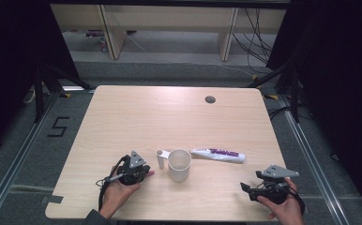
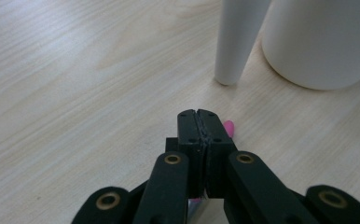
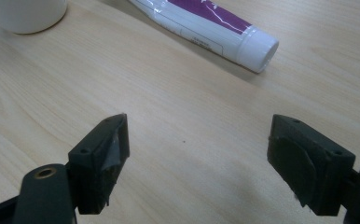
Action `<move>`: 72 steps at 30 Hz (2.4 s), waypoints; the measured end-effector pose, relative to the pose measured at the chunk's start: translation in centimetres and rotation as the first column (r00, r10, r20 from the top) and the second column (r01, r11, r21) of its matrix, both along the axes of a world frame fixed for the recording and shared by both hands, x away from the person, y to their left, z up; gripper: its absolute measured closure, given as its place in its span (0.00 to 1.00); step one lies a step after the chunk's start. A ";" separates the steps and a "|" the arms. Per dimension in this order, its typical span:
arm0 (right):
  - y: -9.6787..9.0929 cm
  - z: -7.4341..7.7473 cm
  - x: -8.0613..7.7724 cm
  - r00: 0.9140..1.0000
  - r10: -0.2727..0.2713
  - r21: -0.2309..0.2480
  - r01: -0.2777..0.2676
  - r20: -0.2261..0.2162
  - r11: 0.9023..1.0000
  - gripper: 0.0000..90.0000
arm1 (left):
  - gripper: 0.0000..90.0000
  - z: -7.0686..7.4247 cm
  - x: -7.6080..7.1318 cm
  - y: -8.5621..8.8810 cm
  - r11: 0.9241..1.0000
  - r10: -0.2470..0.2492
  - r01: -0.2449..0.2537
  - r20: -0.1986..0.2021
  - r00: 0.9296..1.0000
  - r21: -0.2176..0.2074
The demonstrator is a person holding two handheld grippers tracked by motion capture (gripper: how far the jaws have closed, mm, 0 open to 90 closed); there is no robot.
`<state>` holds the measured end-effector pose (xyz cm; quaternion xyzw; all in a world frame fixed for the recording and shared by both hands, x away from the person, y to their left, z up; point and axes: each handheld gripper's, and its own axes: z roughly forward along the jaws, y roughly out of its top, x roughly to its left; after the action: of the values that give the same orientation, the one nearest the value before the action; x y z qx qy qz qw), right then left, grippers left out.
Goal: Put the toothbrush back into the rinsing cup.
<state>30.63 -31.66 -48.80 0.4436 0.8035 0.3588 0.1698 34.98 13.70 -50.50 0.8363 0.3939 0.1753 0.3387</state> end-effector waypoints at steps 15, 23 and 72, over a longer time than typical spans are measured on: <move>-0.1 0.0 0.0 1.000 0.010 0.005 -0.010 -0.007 1.000 0.24 | 0.97 -0.1 -3.3 -0.8 0.994 -0.108 0.109 -0.032 0.994 0.011; 0.0 0.0 0.0 1.000 0.005 0.001 -0.005 -0.002 1.000 0.24 | 0.96 -0.2 -5.4 0.0 0.990 -0.137 0.138 -0.050 0.989 0.016; 0.0 -0.1 0.1 1.000 0.009 0.010 -0.009 -0.020 1.000 0.24 | 0.70 3.1 -5.6 7.1 0.975 -0.038 0.062 -0.114 0.993 0.212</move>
<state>30.71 -31.64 -48.88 0.4445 0.8055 0.3588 0.1578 29.41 20.81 -47.42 0.8860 0.3693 0.1624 0.2283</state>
